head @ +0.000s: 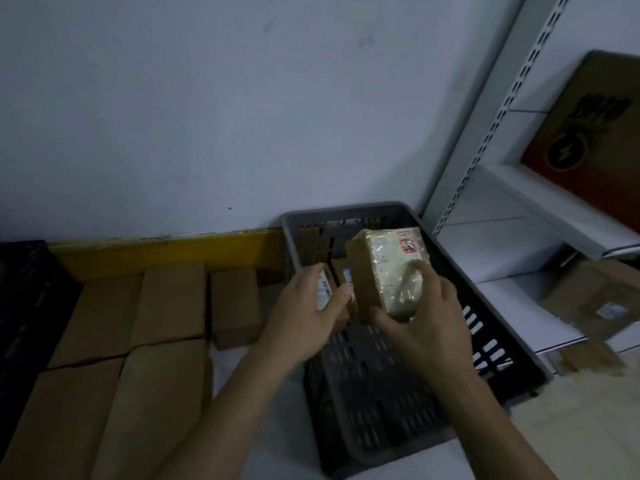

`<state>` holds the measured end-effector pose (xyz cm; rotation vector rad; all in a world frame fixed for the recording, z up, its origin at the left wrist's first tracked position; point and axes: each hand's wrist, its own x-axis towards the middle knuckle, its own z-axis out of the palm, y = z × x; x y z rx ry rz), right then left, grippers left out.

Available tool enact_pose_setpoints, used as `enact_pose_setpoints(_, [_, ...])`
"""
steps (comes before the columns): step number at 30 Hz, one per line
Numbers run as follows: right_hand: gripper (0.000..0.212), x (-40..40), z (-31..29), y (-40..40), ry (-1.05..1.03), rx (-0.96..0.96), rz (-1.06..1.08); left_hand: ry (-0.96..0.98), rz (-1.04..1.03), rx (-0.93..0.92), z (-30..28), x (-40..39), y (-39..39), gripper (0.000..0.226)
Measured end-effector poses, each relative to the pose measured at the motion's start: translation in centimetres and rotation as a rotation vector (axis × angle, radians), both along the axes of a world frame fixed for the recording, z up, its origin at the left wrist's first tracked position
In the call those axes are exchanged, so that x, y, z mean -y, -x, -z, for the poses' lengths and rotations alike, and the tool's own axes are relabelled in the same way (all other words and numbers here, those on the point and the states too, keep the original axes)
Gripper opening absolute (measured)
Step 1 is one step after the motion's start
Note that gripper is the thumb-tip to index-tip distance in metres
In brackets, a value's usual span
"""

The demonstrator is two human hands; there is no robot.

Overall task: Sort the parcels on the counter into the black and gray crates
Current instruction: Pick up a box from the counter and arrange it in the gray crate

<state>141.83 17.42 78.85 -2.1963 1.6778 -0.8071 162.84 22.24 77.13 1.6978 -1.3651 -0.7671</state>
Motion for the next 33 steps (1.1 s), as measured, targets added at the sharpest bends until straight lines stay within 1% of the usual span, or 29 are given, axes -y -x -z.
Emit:
enact_pose_setpoints(2, [0.105,3.6,0.8,1.7,-0.019,-0.062,0.060,-0.013,-0.048,0.219,1.2,1.3,0.6,0.070])
enact_pose_setpoints(4, [0.103,7.0,1.8,3.1,-0.046,-0.124,0.085,-0.047,-0.072,0.371,2.6,2.6,1.1,0.068])
enact_pose_setpoints(7, [0.101,11.6,3.8,4.3,-0.132,-0.236,0.034,-0.119,-0.121,0.496,4.7,4.5,1.7,0.072])
enact_pose_setpoints(10, [0.101,15.1,6.3,4.8,-0.195,-0.315,-0.112,-0.183,-0.182,0.602,6.2,6.3,2.3,0.081])
enact_pose_setpoints(12, [0.098,16.6,8.0,4.7,-0.222,-0.335,-0.171,-0.245,-0.220,0.668,6.9,7.0,2.4,0.087])
enact_pose_setpoints(15, [0.096,18.0,9.6,4.5,-0.254,-0.305,-0.159,-0.312,-0.254,0.771,7.5,7.4,2.9,0.090])
enact_pose_setpoints(18, [0.098,18.9,10.2,4.7,-0.270,-0.264,-0.188,-0.323,-0.276,0.813,7.3,7.2,3.2,0.090])
enact_pose_setpoints(22, [0.100,18.5,11.1,6.2,-0.331,-0.338,-0.399,-0.336,-0.284,0.834,7.2,7.1,3.4,0.088])
enact_pose_setpoints(24, [0.102,18.0,11.5,6.8,-0.344,-0.378,-0.455,-0.346,-0.284,0.830,7.1,7.1,3.5,0.087])
enact_pose_setpoints(27, [0.096,17.9,11.8,6.9,-0.321,-0.363,-0.393,-0.355,-0.279,0.822,7.0,7.1,3.7,0.086])
enact_pose_setpoints(30, [0.093,18.4,11.5,6.2,-0.255,-0.322,-0.236,-0.350,-0.278,0.810,6.8,7.1,3.8,0.085])
enact_pose_setpoints(33, [0.091,18.8,11.0,4.8,-0.206,-0.378,-0.120,-0.352,-0.271,0.814,6.7,7.0,3.9,0.084])
